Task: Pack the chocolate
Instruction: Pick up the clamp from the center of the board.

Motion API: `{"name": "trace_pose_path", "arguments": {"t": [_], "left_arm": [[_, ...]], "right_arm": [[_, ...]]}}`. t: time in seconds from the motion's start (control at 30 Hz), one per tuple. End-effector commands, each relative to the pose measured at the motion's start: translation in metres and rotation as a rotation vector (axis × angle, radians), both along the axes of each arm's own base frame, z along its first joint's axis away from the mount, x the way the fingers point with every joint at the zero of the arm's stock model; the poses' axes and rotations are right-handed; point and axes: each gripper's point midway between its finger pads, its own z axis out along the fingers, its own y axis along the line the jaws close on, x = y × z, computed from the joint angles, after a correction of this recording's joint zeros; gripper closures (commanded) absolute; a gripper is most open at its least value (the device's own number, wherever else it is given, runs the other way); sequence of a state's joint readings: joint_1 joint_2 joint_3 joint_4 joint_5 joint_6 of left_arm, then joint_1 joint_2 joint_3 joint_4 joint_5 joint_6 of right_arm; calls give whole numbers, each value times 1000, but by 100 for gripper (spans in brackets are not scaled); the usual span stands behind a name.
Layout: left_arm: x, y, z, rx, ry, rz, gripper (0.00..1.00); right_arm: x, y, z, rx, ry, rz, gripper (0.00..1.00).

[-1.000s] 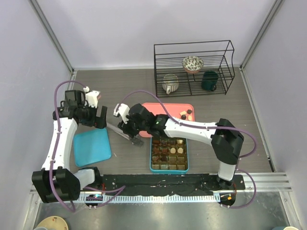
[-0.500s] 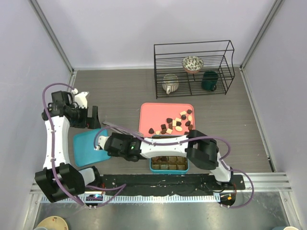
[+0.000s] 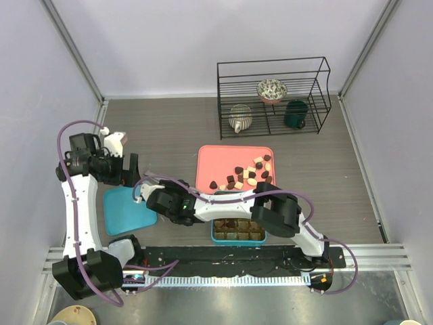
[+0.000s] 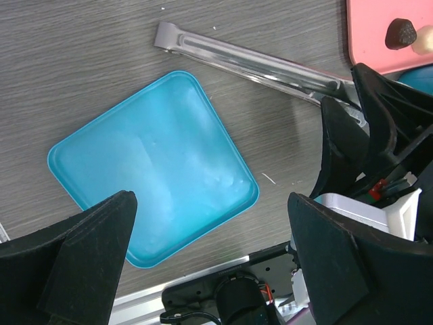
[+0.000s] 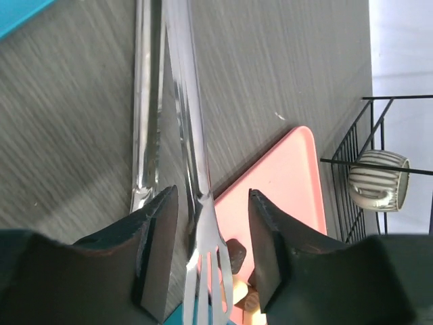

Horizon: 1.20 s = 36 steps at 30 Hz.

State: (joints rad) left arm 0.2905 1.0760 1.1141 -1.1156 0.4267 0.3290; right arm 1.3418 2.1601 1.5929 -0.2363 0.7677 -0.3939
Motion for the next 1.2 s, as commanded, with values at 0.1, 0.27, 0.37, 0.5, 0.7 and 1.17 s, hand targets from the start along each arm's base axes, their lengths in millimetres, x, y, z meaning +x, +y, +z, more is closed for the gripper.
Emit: {"name": "trace_pose_path", "arguments": {"t": [0.1, 0.27, 0.37, 0.5, 0.7, 1.17], "left_arm": [[-5, -1, 7, 12, -35, -18, 0], [-7, -2, 8, 14, -32, -23, 0], [-8, -2, 11, 19, -38, -25, 0], [-10, -2, 16, 27, -55, -30, 0], [-17, -2, 12, 30, -15, -47, 0], [-29, -18, 17, -38, 27, -117, 0]], "right_arm": [[20, -4, 6, 43, -53, -54, 60], [27, -10, 0, 62, -22, -70, 78], [32, -14, -4, 68, 4, -73, 82], [37, -11, -4, 147, 102, -74, 94], [43, -2, 8, 350, 298, -150, 99], [29, 24, 29, 771, 617, -360, 99]]}}
